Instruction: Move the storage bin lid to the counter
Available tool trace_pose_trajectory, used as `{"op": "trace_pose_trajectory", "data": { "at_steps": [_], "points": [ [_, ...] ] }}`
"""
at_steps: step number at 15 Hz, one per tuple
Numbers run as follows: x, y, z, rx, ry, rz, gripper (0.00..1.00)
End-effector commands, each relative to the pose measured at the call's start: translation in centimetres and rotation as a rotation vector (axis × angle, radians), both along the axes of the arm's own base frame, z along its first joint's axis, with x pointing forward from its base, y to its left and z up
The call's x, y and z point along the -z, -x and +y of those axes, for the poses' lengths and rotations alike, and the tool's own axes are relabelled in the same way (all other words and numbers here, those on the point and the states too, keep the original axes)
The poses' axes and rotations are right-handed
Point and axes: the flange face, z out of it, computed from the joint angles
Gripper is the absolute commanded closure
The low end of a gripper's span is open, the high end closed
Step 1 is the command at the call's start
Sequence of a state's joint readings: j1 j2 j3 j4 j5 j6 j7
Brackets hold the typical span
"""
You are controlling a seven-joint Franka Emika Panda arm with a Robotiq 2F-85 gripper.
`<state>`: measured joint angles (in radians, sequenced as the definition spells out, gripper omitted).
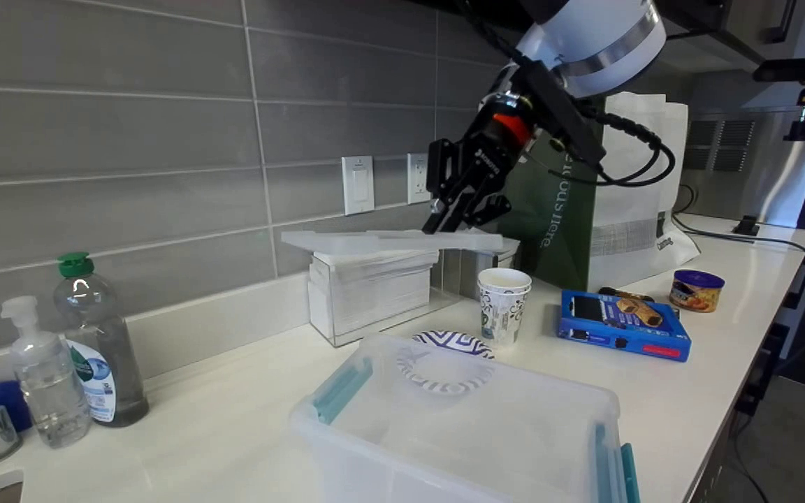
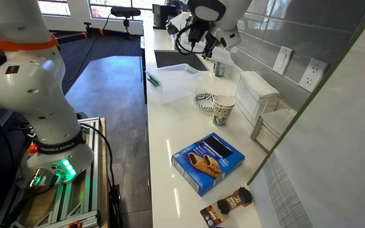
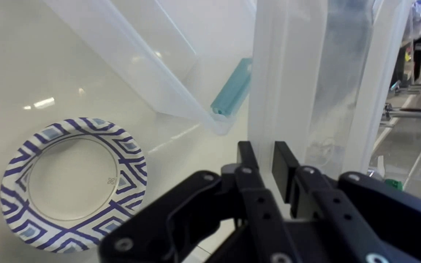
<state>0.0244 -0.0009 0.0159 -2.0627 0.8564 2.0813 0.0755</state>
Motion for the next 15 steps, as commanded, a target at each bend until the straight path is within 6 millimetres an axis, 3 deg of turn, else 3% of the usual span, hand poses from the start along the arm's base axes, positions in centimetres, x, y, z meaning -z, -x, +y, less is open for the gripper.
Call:
{"op": "trace_pose_trajectory", "data": {
  "at_steps": [1,4,9,11,13,14,15],
  "points": [
    [2.1,-2.3,3.3,0.140,-0.022,0.001,0.95],
    [4.0,-3.3,6.2,0.201,0.013,-0.034,0.95],
    [6.1,-3.8,9.8,0.152,0.085,-0.133,0.95],
    [6.5,-4.3,9.9,0.228,0.082,-0.154,0.95],
    [6.7,-4.4,10.2,0.196,0.068,-0.143,0.95],
    [6.5,-3.7,9.9,0.198,0.095,-0.143,0.82],
    [6.6,-3.8,10.0,0.198,0.094,-0.143,0.82]
  ]
}}
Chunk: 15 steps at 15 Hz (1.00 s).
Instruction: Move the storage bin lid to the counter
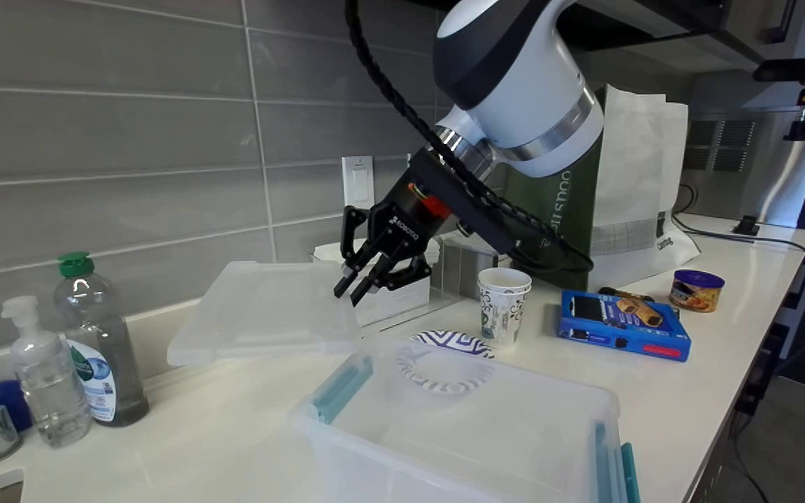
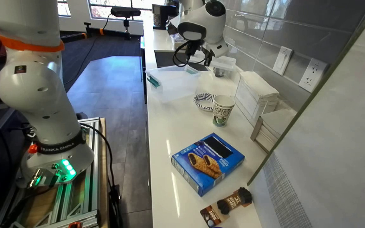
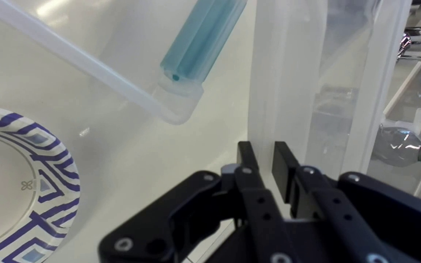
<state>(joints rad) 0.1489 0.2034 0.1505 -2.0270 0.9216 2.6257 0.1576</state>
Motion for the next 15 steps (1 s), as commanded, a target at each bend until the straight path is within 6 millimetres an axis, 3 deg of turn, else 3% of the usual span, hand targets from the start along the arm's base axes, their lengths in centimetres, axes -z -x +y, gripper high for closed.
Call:
{"op": "trace_pose_trajectory", "data": {
  "at_steps": [1,4,5,11,15],
  "points": [
    [-0.1,-0.1,0.0,0.000,0.000,0.000,0.82],
    [-0.2,-0.2,0.1,0.000,-0.001,-0.003,0.82],
    [-0.1,-0.4,0.2,0.017,-0.020,0.020,0.95],
    [-0.1,-0.9,2.2,0.152,-0.058,0.060,0.95],
    [1.5,-1.3,2.9,0.273,-0.047,0.071,0.95]
  ]
}}
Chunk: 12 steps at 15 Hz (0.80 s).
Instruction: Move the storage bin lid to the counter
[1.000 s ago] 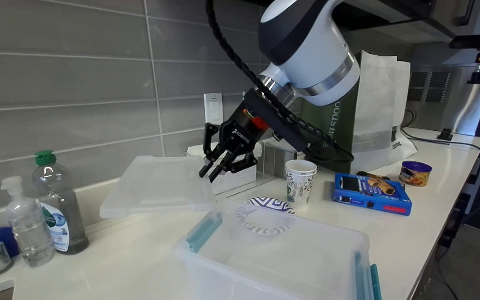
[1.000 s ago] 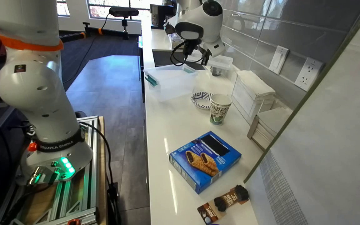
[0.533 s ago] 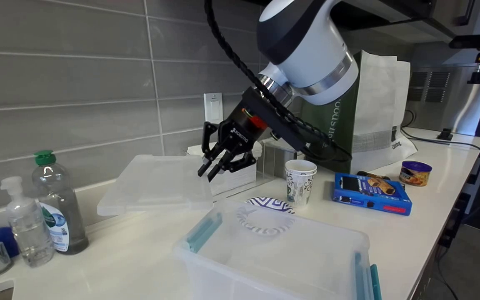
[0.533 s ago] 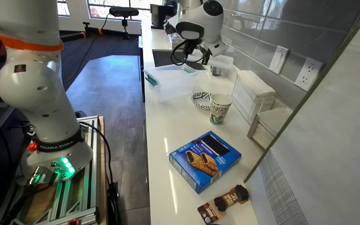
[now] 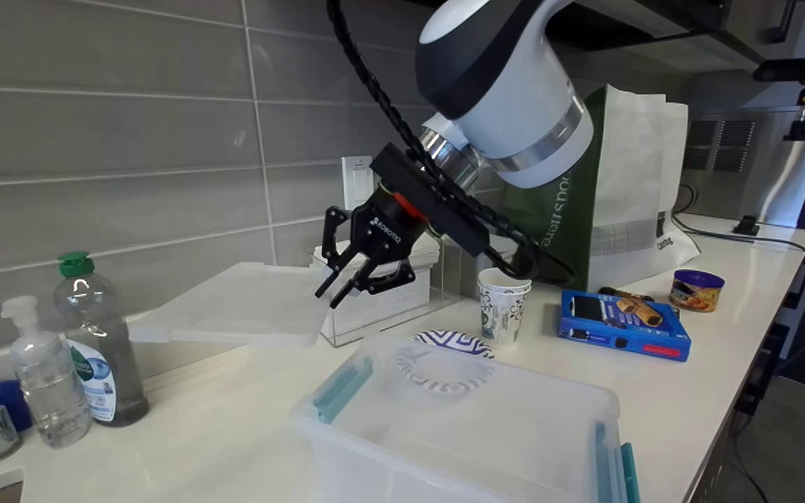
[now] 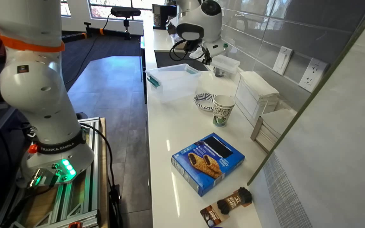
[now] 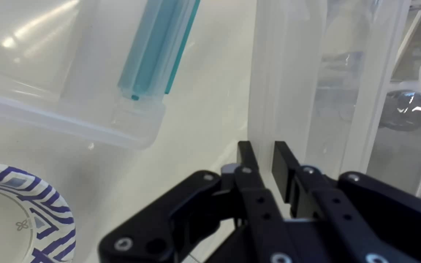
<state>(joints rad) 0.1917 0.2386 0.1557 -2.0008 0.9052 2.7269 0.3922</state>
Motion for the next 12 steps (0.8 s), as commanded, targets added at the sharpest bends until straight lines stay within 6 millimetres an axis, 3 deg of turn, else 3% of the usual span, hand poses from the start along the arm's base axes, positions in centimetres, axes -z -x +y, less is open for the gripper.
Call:
{"op": "trace_pose_trajectory", "data": {
  "at_steps": [1,6,12],
  "points": [
    [2.1,-0.8,1.1,0.112,0.015,0.022,0.95],
    [4.3,-0.9,2.6,0.178,0.036,0.038,0.95],
    [4.9,-1.6,2.5,0.232,0.081,0.039,0.95]
  ]
}}
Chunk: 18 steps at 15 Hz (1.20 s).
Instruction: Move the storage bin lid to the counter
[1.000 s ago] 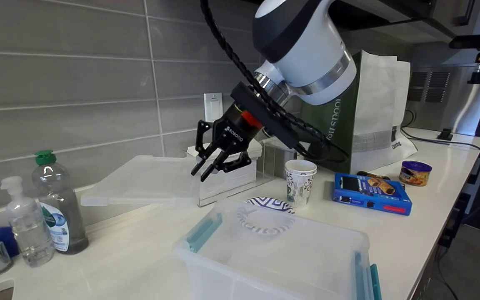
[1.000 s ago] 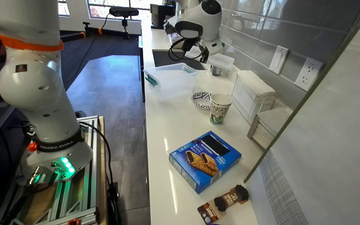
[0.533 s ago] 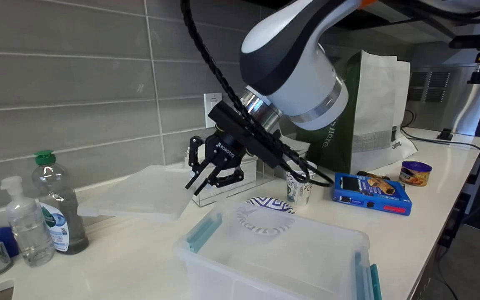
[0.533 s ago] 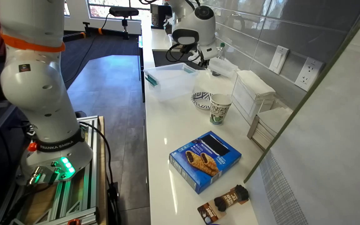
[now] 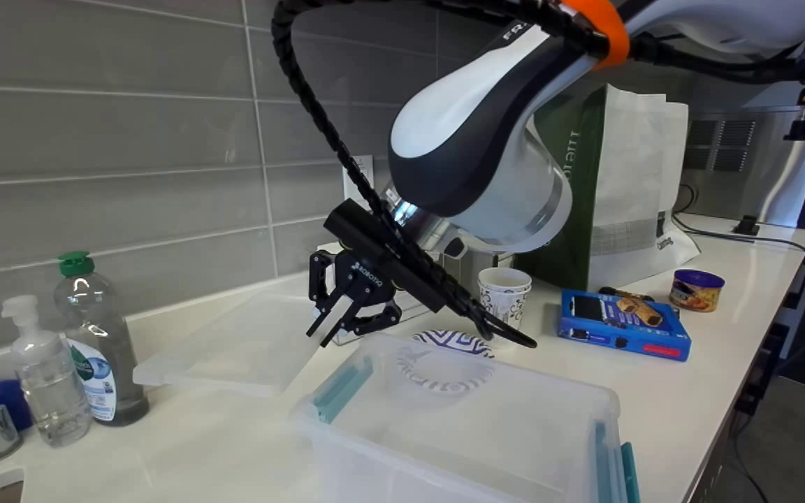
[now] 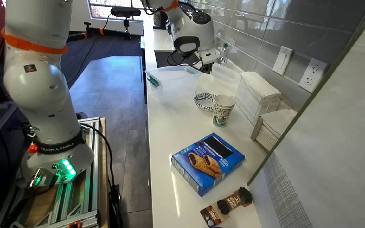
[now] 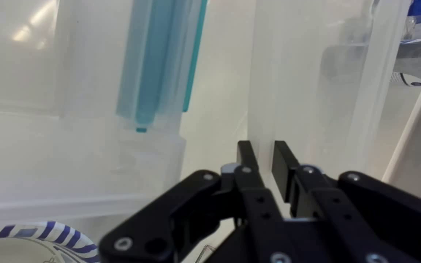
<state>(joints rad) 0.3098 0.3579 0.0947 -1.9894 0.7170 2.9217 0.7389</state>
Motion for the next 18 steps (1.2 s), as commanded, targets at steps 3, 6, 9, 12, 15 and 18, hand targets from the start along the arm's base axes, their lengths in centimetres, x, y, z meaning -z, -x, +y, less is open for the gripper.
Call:
{"op": "trace_pose_trajectory", "data": {
  "at_steps": [3,6,9,12,15,18],
  "points": [
    [0.4,-1.3,-1.0,0.027,0.042,0.002,0.95],
    [0.7,-1.6,-0.9,0.025,0.059,-0.001,0.95],
    [1.5,-1.7,0.1,-0.008,0.066,0.007,0.95],
    [2.5,-2.0,0.6,-0.024,0.078,0.009,0.95],
    [3.1,-2.6,0.8,-0.028,0.081,0.010,0.95],
    [3.7,-2.9,0.8,-0.032,0.086,0.016,0.95]
  ]
}}
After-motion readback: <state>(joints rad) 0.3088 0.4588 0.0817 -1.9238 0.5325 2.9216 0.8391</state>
